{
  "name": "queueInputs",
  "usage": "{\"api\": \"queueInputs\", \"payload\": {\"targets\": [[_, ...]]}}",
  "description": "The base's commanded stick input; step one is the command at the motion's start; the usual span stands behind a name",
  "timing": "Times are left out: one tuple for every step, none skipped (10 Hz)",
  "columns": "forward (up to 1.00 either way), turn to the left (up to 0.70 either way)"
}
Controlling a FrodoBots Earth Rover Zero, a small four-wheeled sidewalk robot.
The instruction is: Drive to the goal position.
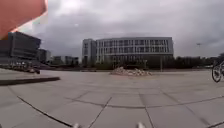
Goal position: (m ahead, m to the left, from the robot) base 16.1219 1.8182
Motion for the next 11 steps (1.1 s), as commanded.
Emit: {"api": "queueInputs", "payload": {"targets": [[0.6,0.15],[0.6,0.15],[0.6,0.15],[0.6,0.0],[0.6,0.0],[0.6,0.0],[0.6,0.0],[0.6,0.0],[0.6,0.0],[0.55,0.0],[0.47,0.0]]}}
